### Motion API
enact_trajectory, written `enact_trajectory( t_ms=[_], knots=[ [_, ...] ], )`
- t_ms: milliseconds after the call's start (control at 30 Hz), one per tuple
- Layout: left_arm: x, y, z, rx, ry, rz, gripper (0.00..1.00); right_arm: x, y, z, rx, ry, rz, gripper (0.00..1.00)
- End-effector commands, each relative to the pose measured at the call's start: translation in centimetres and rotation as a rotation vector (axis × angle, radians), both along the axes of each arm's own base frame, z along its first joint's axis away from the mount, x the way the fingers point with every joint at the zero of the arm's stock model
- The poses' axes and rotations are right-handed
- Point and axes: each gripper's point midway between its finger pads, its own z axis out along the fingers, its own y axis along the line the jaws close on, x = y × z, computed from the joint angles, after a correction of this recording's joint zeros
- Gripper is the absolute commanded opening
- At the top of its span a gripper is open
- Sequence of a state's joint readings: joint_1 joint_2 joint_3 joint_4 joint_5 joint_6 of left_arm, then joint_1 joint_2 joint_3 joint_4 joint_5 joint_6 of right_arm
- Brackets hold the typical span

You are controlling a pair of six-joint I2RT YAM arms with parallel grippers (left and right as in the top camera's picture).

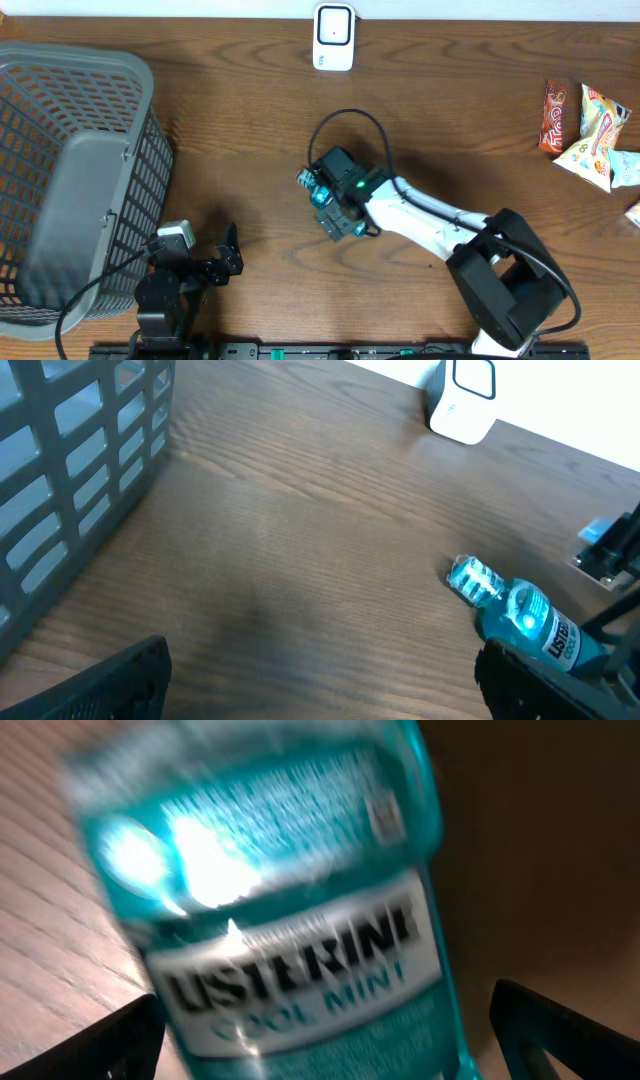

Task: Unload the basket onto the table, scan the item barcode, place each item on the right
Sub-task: 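Close the right gripper on the bottle neck and lift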

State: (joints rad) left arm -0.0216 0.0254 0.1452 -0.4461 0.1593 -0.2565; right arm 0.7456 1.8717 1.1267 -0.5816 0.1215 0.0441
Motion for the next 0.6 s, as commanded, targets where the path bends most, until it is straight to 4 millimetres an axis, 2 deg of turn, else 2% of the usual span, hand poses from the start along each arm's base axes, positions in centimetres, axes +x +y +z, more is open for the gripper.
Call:
enact_trajectory(
  t_ms=[0, 133, 200, 267, 300, 333, 367, 400, 567],
  knots=[
    [-0.2, -0.3, -1.0, 0.007, 0.028, -0.019, 0.98, 1.4, 0.4, 0.7, -0.109, -0.120, 0.093, 0.99],
    [-0.2, -0.3, -1.0, 0.007, 0.028, -0.019, 0.98, 1.1, 0.0, -1.2, -0.148, -0.086, 0.099, 0.99],
    [-0.2, -0.3, -1.0, 0.007, 0.028, -0.019, 0.98, 0.6, -0.5, -3.0, -0.181, -0.051, 0.101, 0.99],
    [-0.2, -0.3, -1.0, 0.007, 0.028, -0.019, 0.98, -0.3, -1.5, -4.9, -0.234, 0.007, 0.107, 0.94],
    [-0.2, -0.3, -1.0, 0.007, 0.028, -0.019, 0.98, -0.7, -1.9, -5.4, -0.252, 0.027, 0.110, 0.88],
    [-0.2, -0.3, -1.0, 0.007, 0.028, -0.019, 0.98, -1.3, -2.5, -5.9, -0.280, 0.058, 0.113, 0.71],
    [-0.2, -0.3, -1.0, 0.007, 0.028, -0.019, 0.98, -1.6, -2.7, -6.0, -0.290, 0.068, 0.113, 0.61],
    [-0.2, -0.3, -1.0, 0.007, 0.028, -0.019, 0.98, -1.6, -2.8, -6.0, -0.292, 0.072, 0.113, 0.57],
    [-0.2, -0.3, -1.0, 0.007, 0.028, -0.019, 0.98, -1.6, -3.1, -6.0, -0.290, 0.076, 0.078, 0.64]
  ],
)
